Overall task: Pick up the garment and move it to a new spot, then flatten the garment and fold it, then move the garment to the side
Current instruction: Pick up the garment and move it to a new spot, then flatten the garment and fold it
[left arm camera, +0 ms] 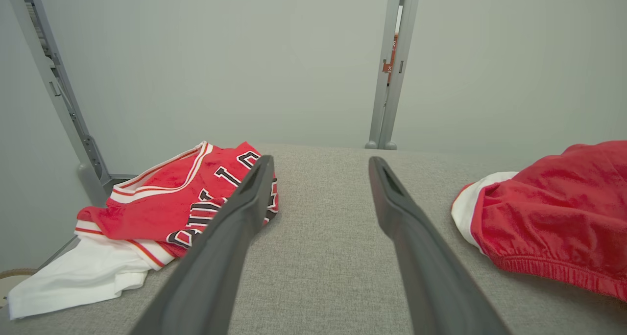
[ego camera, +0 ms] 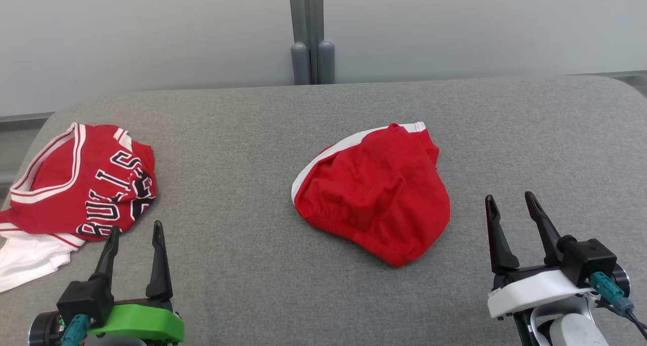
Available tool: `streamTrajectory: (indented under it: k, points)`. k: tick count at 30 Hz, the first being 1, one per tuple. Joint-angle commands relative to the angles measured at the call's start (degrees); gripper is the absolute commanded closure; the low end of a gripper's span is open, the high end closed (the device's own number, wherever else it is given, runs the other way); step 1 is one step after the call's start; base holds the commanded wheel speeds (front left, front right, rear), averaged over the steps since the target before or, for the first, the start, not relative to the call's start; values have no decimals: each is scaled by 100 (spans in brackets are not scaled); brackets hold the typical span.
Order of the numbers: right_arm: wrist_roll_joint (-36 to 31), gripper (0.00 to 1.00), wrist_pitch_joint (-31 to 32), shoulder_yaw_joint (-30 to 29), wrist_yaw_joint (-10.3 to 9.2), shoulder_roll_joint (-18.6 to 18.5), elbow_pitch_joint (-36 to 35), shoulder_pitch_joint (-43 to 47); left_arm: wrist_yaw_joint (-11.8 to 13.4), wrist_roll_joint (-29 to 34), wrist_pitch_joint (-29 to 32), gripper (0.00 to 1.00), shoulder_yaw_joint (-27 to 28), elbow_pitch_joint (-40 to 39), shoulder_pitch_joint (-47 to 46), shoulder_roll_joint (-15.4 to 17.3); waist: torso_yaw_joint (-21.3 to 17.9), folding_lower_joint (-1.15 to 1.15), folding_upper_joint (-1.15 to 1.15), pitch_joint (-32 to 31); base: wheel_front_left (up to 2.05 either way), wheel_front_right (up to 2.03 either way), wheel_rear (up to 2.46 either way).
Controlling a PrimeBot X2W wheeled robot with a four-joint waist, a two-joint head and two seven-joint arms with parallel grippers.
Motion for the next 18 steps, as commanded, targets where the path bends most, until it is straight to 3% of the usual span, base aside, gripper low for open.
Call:
streamTrajectory:
  k: [1, 18]
  points:
    - [-40, 0, -17, -11, -6, -13, -5, 46, -51, 74, -4, 0, 60, 0, 113, -44, 8, 0, 0, 1, 0, 0, 0]
    - [-53, 0, -17, 4, -6, -13, 37, 57, -495, 530, -3, 0, 530, 276, 62, -510, 9, 0, 0, 29, 0, 0, 0]
